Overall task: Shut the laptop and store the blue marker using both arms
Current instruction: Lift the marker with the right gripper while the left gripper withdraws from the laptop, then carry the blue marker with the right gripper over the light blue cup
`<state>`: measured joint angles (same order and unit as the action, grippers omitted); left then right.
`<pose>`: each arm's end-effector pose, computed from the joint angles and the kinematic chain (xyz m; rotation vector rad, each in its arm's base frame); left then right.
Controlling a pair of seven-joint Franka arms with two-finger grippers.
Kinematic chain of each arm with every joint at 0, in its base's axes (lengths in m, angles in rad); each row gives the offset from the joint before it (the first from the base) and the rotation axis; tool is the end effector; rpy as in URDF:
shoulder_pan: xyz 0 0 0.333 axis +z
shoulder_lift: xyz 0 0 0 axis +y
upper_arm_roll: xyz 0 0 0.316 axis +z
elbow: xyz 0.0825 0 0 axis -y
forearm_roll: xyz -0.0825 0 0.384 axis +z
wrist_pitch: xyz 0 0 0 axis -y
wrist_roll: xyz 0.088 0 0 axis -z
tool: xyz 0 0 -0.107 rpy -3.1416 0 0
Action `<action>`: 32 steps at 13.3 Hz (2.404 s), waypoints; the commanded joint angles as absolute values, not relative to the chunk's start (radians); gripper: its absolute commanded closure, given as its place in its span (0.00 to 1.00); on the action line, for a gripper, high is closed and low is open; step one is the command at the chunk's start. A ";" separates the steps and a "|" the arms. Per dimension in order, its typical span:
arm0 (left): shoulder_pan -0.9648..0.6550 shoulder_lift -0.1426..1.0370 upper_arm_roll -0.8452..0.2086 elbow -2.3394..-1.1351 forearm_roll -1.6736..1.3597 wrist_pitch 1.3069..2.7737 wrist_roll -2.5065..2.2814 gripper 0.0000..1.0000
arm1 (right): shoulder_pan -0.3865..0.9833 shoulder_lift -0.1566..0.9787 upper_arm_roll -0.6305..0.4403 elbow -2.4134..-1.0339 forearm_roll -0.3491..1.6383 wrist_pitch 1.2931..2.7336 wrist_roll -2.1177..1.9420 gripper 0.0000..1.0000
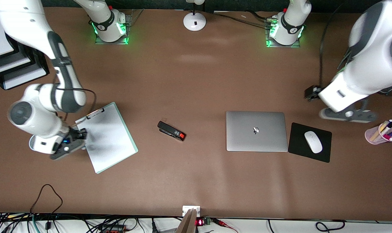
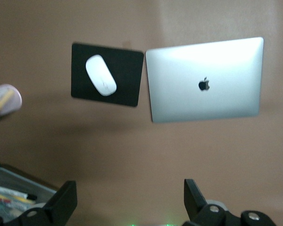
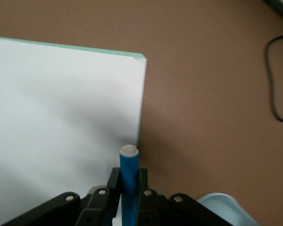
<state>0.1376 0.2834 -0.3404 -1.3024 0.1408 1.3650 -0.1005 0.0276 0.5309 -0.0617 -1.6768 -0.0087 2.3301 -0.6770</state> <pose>0.6080 -0.0764 0.5744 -3.0478 0.1292 0.3005 0.6891 -0.0186 0.3068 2.8951 0.9899 0.1572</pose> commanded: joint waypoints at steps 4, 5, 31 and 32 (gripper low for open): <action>0.097 0.088 -0.159 -1.503 0.069 1.449 0.041 0.00 | -0.069 0.471 -0.048 -1.681 0.171 2.329 -1.088 0.91; 0.042 0.057 -0.090 -1.549 0.069 1.478 0.041 0.00 | -0.081 0.474 -0.048 -1.665 0.237 2.323 -1.191 0.92; -0.026 0.032 0.014 -1.559 -0.034 1.506 0.031 0.00 | -0.439 0.739 -0.049 -1.347 0.908 1.772 -2.194 0.92; -0.026 0.032 0.014 -1.559 -0.034 1.506 0.031 0.00 | -0.440 0.745 -0.049 -1.347 0.914 1.772 -2.197 0.92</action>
